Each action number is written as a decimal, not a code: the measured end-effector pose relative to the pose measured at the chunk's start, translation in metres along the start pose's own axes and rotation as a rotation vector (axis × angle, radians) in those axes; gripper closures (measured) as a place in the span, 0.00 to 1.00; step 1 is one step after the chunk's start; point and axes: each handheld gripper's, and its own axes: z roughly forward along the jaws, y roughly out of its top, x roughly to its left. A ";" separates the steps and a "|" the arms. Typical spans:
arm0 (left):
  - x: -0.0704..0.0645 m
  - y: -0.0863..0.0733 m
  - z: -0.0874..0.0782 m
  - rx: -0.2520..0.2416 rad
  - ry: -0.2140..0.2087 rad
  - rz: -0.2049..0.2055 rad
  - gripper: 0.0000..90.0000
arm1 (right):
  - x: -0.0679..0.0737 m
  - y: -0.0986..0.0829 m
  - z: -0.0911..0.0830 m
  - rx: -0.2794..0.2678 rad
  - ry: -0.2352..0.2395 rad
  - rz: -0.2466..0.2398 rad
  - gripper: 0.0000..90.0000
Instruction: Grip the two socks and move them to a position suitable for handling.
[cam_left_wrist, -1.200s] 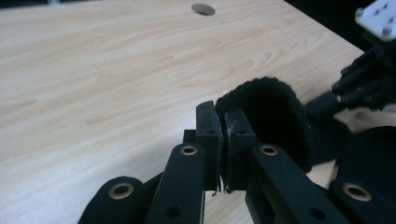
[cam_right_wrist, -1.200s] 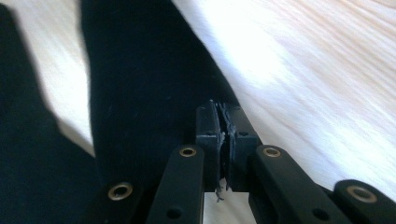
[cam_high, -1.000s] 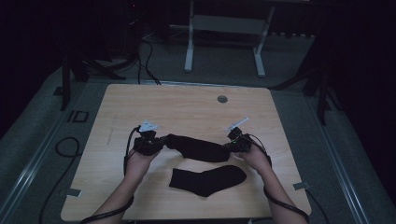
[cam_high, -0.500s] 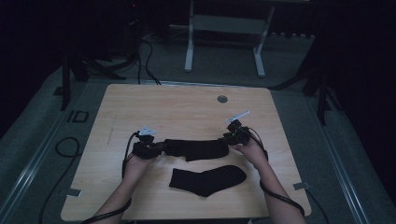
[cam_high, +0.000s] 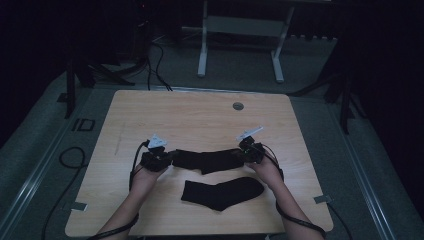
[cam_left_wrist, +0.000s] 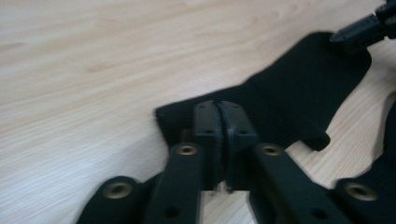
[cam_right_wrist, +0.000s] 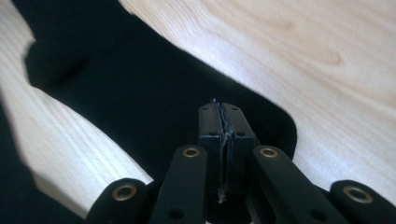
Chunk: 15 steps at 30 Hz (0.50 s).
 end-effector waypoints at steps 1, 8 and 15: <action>-0.001 0.000 0.004 0.010 -0.002 0.004 0.97 | -0.001 -0.002 0.001 0.002 0.001 0.007 0.97; -0.001 -0.003 0.029 0.073 0.031 0.037 1.00 | -0.008 -0.012 0.005 0.022 -0.009 0.022 0.97; -0.006 -0.005 0.035 0.115 0.017 0.058 1.00 | -0.014 -0.017 0.001 0.020 -0.023 0.028 0.97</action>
